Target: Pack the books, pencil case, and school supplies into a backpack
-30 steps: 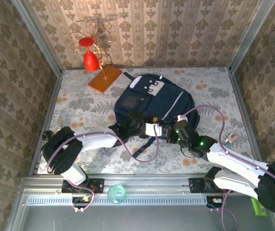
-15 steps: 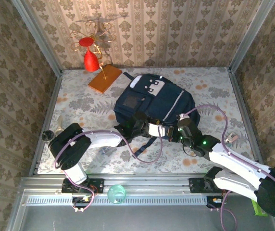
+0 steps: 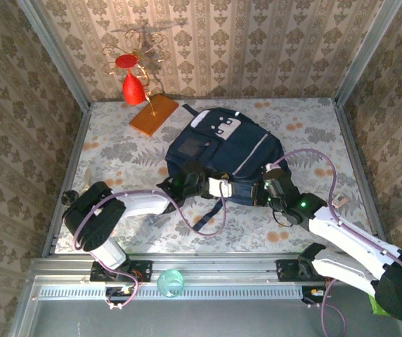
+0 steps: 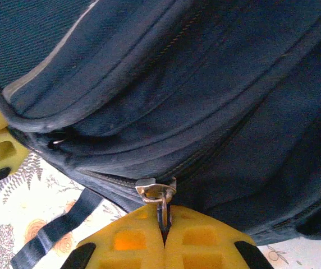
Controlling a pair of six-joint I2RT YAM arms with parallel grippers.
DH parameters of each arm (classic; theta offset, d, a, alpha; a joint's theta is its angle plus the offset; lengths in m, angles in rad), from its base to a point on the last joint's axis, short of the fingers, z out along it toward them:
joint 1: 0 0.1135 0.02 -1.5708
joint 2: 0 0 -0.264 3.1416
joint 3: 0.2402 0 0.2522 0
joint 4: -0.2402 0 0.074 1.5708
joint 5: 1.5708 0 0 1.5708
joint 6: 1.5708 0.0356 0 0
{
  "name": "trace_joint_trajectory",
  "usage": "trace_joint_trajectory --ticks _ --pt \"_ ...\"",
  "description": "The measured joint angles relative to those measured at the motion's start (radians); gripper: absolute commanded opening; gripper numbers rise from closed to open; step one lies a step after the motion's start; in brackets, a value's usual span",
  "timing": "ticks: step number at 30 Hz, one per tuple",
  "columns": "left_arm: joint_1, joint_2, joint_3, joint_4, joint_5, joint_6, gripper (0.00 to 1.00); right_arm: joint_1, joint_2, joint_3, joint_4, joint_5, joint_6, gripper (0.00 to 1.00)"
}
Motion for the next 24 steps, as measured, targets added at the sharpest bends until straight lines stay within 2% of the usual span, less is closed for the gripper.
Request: trace_joint_trajectory --ticks 12,21,24 --pt "0.05 -0.041 -0.05 0.033 0.043 0.0 0.0 -0.095 0.024 0.075 -0.109 -0.029 -0.086 0.0" --pt "0.099 -0.077 -0.066 0.031 0.058 -0.005 0.01 -0.132 0.036 0.116 -0.115 -0.168 -0.162 0.0" --pt "0.113 -0.089 -0.071 0.016 0.055 -0.023 0.34 -0.129 0.037 0.115 -0.097 -0.221 -0.164 0.0"
